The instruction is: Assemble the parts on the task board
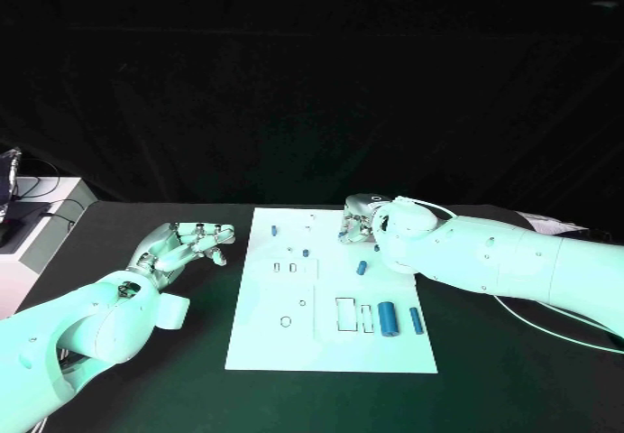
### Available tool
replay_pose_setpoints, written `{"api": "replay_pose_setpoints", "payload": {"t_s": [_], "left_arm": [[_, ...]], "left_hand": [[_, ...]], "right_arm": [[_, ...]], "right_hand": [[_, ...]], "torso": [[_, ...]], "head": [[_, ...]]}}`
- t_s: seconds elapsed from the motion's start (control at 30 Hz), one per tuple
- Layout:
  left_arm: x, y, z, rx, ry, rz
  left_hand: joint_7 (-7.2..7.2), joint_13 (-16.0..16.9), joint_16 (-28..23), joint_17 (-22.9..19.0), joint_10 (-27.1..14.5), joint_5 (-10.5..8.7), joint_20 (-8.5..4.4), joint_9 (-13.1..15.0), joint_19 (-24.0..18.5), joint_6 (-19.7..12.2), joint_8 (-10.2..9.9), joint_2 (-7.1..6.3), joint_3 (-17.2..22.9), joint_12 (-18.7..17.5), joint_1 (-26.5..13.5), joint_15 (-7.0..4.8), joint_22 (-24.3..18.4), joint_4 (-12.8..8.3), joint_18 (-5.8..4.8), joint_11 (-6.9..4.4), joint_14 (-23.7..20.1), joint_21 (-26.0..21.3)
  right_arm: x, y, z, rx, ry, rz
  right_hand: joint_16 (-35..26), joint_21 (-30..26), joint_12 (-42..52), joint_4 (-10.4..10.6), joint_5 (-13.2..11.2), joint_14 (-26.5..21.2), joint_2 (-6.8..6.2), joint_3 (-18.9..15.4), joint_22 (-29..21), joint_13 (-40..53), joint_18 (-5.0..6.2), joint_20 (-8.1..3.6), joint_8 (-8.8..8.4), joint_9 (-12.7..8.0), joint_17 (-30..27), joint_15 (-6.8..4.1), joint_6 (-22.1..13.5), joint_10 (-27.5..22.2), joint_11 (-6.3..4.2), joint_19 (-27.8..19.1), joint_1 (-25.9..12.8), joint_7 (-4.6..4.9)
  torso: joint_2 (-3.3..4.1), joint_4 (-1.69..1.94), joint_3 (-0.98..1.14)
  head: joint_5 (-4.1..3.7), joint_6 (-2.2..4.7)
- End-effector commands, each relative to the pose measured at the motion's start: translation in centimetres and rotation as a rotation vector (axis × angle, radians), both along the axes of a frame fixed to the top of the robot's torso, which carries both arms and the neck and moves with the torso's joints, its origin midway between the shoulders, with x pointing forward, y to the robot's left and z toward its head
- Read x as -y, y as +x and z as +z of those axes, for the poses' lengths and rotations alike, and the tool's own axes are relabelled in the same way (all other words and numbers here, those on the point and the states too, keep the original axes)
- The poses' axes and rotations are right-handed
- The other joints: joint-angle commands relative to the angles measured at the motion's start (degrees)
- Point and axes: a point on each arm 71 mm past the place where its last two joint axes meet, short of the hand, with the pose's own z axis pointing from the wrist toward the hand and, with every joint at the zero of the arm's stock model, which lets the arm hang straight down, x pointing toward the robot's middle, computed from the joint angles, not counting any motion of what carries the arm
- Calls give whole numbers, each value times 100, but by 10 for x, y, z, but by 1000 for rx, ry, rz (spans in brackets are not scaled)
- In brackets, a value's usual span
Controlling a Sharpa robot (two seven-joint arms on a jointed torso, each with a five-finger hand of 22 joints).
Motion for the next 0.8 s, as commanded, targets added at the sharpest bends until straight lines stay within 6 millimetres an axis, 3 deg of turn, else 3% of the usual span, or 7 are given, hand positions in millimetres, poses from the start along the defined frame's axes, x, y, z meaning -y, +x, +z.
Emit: {"api": "replay_pose_setpoints", "payload": {"t_s": [0.03, 0.17, 0.37, 0.63, 0.8], "left_arm": [[3, -1, 1, 1, -10, -18], [3, -1, 1, 1, -10, -18], [2, 0, 1, 1, -9, -16], [2, 0, 0, 1, -9, -15], [2, 0, 0, 1, -8, -15]], "left_hand": [[-20, 8, -16, -6, -43, 1, -2, -2, -45, -36, -19, 12, 35, 12, 34, -8, -9, 12, 84, 2, -25, 23], [-20, 8, -16, -6, -43, 1, -2, -2, -45, -36, -19, 12, 35, 12, 34, -8, -9, 12, 84, 2, -25, 23], [-20, 8, -16, -6, -43, 1, -2, -2, -45, -36, -19, 12, 35, 12, 34, -8, -9, 12, 84, 2, -25, 23], [-14, 8, -11, -15, -51, 1, -1, -3, -53, -44, -21, 3, 66, 11, 17, -5, -15, -5, 83, 6, -31, 32], [-14, 8, -11, -15, -51, 1, -1, -3, -53, -44, -21, 3, 66, 11, 17, -5, -15, -5, 83, 6, -31, 32]], "right_arm": [[1, 0, -2, -4, -10, 17], [1, 0, 0, 16, 8, 23], [2, 0, 4, 73, 51, 26], [3, 1, 9, 148, 134, 35], [5, 3, 10, 171, 187, 35]], "right_hand": [[-3, 42, 18, -150, 39, 15, 168, 85, 853, 23, -121, -71, 48, 17, 12, -35, 97, 32, -51, 391, 99, -21], [-17, 72, 64, -416, -64, 15, 374, 280, 859, 67, -140, -99, 88, 41, 23, -65, 210, 86, -90, 385, 200, -72], [-52, 82, 74, -724, -178, 20, 545, 269, 858, 134, -164, -134, 132, 98, 49, -86, 265, 150, -112, 372, 151, -108], [-85, 83, -100, -945, 24, 22, 646, 267, 857, 89, -168, -135, 144, 137, 87, -85, 234, 123, -100, 360, 162, -71], [-164, -4, -637, -982, -65, 13, 686, 273, 838, -225, -158, -125, 122, 106, 56, -82, 197, -29, -87, 334, 131, -58]], "torso": [[-1, -6, -3], [-1, 2, -4], [-3, 6, -7], [-1, -4, -5], [3, -1, -3]], "head": [[-2, 5], [-6, 5], [-3, 10], [5, 27], [1, 28]]}}
